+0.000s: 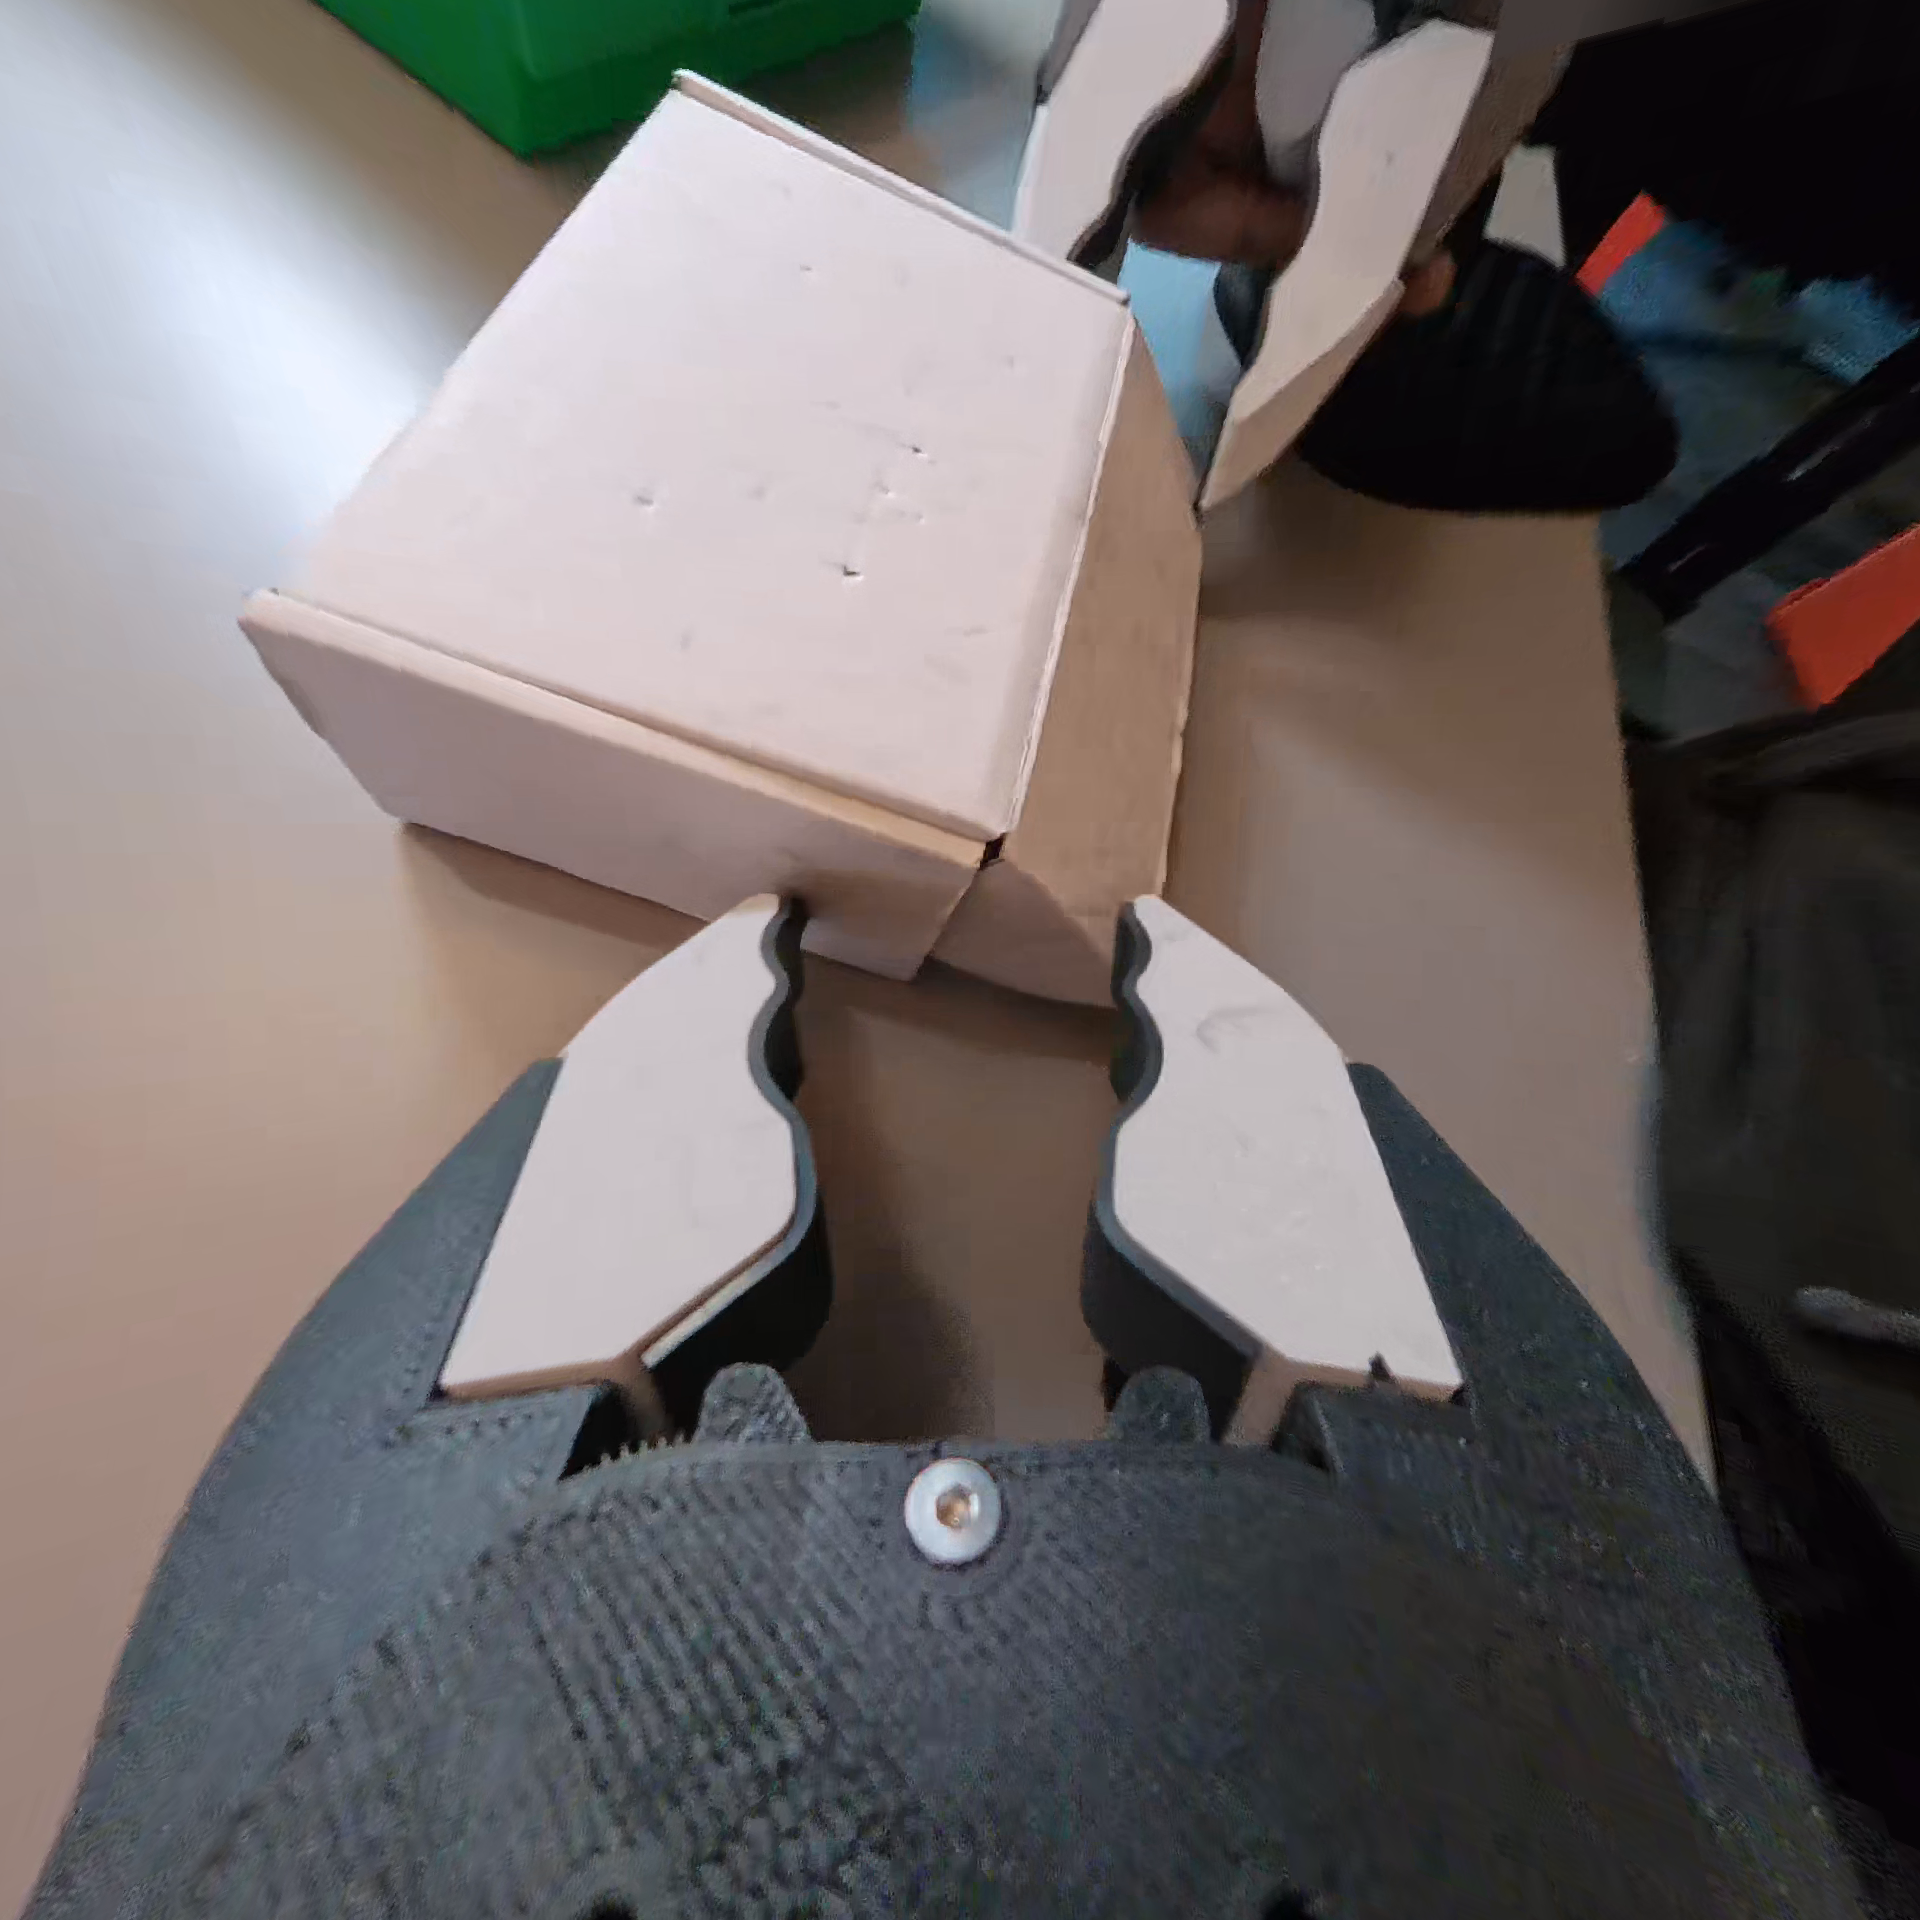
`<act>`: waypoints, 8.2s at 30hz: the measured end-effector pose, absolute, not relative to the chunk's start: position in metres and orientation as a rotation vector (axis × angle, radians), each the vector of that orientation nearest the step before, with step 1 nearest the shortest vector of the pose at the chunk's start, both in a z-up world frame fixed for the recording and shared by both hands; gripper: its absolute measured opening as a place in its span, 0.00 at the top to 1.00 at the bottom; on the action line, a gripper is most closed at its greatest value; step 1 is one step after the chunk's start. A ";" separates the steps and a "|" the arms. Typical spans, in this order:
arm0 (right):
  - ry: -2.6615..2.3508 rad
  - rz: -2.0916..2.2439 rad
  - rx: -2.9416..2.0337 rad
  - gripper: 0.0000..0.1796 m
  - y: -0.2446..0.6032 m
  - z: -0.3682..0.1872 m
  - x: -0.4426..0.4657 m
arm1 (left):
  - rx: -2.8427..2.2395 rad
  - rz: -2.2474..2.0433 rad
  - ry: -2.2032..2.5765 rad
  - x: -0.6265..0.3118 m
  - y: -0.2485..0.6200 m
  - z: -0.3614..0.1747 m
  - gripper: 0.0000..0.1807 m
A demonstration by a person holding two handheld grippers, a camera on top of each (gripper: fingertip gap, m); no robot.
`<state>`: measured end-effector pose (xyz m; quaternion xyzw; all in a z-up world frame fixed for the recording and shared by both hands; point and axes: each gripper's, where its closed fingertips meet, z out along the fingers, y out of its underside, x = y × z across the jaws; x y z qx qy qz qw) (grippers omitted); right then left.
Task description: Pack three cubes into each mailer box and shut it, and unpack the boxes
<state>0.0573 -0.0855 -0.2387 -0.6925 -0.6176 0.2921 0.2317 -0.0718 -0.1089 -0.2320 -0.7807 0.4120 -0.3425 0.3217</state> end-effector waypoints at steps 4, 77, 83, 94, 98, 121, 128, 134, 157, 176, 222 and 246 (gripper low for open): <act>-1.741 0.714 -1.807 0.72 -0.077 -0.241 0.059 | -2.004 -0.780 1.132 -0.072 -0.105 -0.236 0.72; -1.962 0.158 -1.814 0.38 -0.035 -0.199 -0.007 | -1.722 -0.405 1.052 -0.096 -0.091 -0.195 0.66; -2.148 0.049 -1.852 0.34 -0.024 -0.229 -0.031 | -1.719 -0.352 1.069 -0.105 -0.095 -0.202 0.64; -2.288 -0.017 -1.771 0.34 -0.030 -0.233 -0.026 | -1.723 -0.450 1.026 -0.104 -0.097 -0.197 0.63; -2.257 0.009 -1.774 0.34 -0.035 -0.210 -0.009 | -1.729 -0.466 1.015 -0.103 -0.097 -0.197 0.63; -1.904 -0.408 -2.032 0.34 0.146 -0.166 0.151 | -1.731 -0.440 0.967 -0.103 -0.091 -0.198 0.62; -1.939 -0.345 -2.066 0.34 0.151 -0.210 0.156 | -1.726 -0.471 0.923 -0.103 -0.089 -0.193 0.62; -1.949 -0.331 -2.065 0.34 0.157 -0.223 0.155 | -1.722 -0.458 0.922 -0.102 -0.090 -0.192 0.62; -1.764 -0.224 -1.978 0.48 0.072 -0.201 0.151 | -1.738 -0.380 0.883 -0.114 -0.080 -0.191 0.62; -1.782 -0.251 -1.959 0.68 0.069 -0.238 0.159 | -2.100 0.044 0.790 -0.267 0.003 -0.198 0.58; -1.757 -0.161 -1.552 0.78 -0.053 -0.220 0.070 | -1.893 0.033 1.497 -0.103 -0.003 -0.244 0.78; -0.477 0.132 -1.926 0.84 0.004 -0.190 0.192 | -1.851 -0.500 0.411 0.018 -0.021 -0.194 0.78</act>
